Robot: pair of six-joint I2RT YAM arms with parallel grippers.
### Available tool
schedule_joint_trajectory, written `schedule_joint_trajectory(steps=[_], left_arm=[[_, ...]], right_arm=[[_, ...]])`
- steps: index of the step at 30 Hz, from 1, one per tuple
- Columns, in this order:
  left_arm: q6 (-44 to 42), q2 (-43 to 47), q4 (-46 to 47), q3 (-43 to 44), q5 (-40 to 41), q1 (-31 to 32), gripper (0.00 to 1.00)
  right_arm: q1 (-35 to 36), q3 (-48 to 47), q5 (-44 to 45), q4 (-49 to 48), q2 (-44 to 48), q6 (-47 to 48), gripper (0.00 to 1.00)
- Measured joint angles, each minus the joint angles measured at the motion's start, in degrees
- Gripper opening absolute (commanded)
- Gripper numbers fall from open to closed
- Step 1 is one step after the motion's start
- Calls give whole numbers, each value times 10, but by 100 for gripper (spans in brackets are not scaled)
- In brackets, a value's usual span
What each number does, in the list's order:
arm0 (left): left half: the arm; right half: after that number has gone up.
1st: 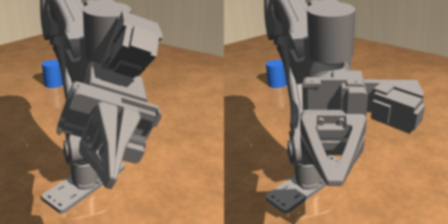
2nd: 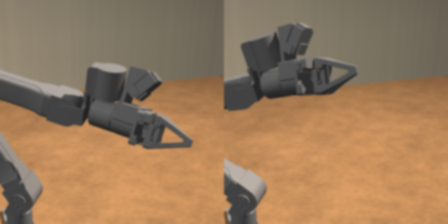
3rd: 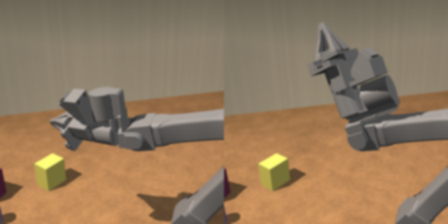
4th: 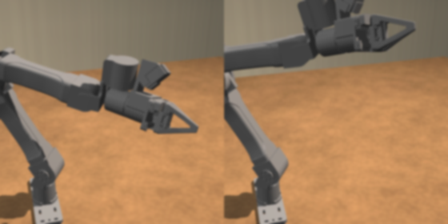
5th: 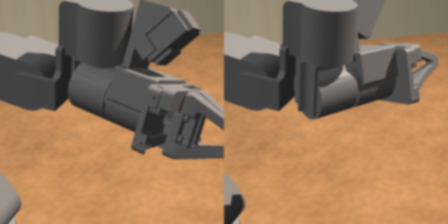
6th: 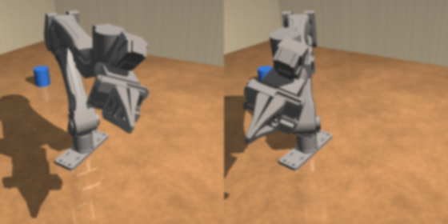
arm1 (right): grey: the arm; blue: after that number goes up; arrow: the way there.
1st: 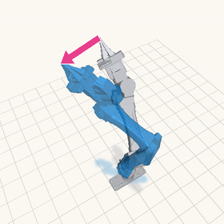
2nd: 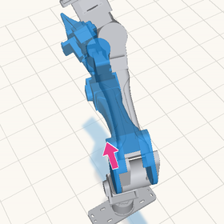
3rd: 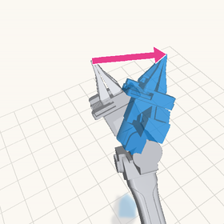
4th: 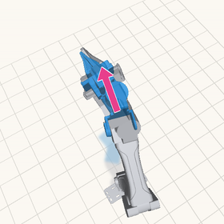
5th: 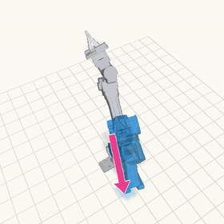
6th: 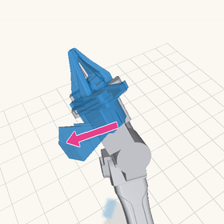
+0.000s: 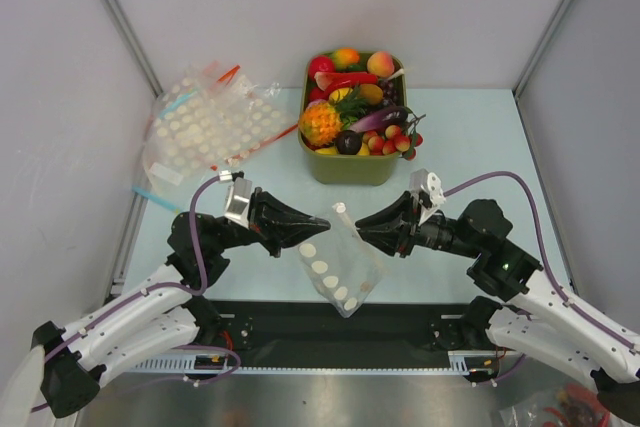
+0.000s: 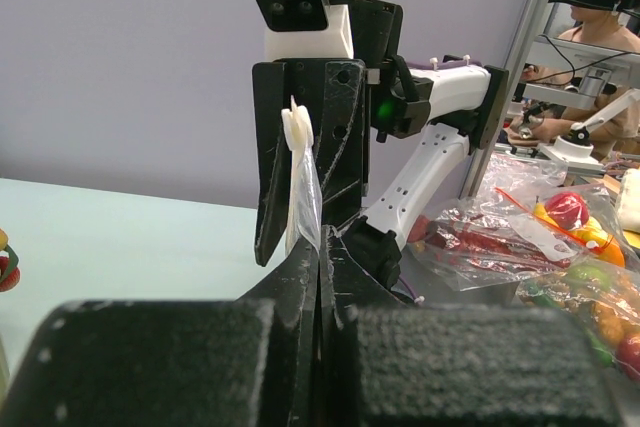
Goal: Place the food in the zip-top bag and seal the zipper
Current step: Open the zipper of the food storage bag.
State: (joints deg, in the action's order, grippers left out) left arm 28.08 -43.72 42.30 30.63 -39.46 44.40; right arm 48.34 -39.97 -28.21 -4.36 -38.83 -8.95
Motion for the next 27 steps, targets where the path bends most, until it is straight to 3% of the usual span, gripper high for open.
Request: schedule_joint_trajectory(steps=[13,17,20,21,23,24,27], left_arm=[[0,2,0,0,1,0,0],[-1,5,-5,0,4,0,0],[-5,9,-19,0,17,0,11],[-10,11,-27,0,25,0,23],[-20,16,-49,1,45,0,34],[-26,19,-66,3,64,1,44],[-40,26,-128,14,145,3,60]], right_arm=[[10,-6,-45,-1,-18,8,28],[14,-12,-64,2,-34,13,7],[17,-17,-68,7,-41,16,0],[17,-18,-66,8,-42,16,0],[18,-19,-55,10,-42,15,0],[18,-19,-45,12,-42,14,0],[19,-19,5,20,-43,10,0]])
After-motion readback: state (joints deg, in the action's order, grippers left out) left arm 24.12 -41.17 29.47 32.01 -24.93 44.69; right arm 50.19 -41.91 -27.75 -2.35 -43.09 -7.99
